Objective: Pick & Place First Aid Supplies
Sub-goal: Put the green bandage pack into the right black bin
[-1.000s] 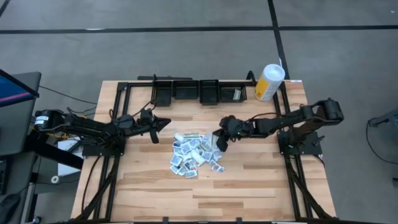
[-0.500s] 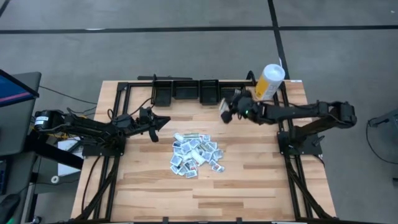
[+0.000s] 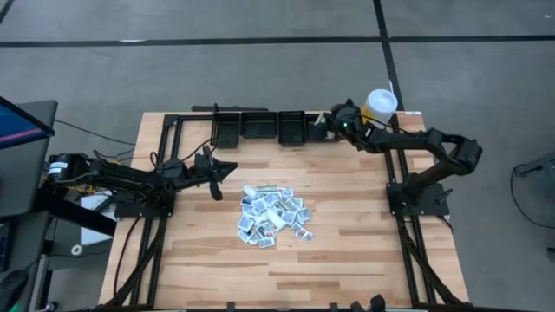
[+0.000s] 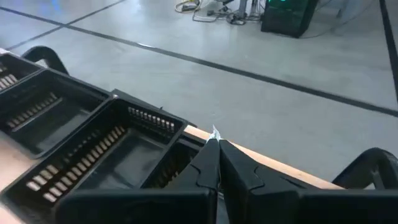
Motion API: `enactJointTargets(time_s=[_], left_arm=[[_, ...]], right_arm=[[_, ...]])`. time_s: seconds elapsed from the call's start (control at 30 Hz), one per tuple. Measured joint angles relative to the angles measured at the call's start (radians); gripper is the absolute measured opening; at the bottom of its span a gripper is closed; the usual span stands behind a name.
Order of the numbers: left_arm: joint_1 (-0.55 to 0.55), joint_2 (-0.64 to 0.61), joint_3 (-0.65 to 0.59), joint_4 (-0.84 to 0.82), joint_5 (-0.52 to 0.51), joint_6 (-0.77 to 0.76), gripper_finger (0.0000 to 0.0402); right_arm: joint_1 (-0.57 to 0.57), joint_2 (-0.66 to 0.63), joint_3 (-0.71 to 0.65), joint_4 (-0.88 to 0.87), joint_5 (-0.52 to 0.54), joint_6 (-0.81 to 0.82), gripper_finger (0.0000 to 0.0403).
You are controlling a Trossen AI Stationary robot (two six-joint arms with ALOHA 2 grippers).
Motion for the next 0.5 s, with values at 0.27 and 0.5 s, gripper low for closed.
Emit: enactJointTargets(time_s=[0.27, 0.5], left_arm=[[0.008, 0.000, 0.000, -0.035, 0.002, 0.196, 0.0026], [0.116, 0.000, 0.000, -0.113, 0.002, 0.131, 0.0026]], right_arm=[[-0.001, 0.026, 0.000, -0.011, -0.002, 0.016, 0.0046], [0.039, 0.024, 0.000, -0.008, -0.003, 0.002, 0.0090]])
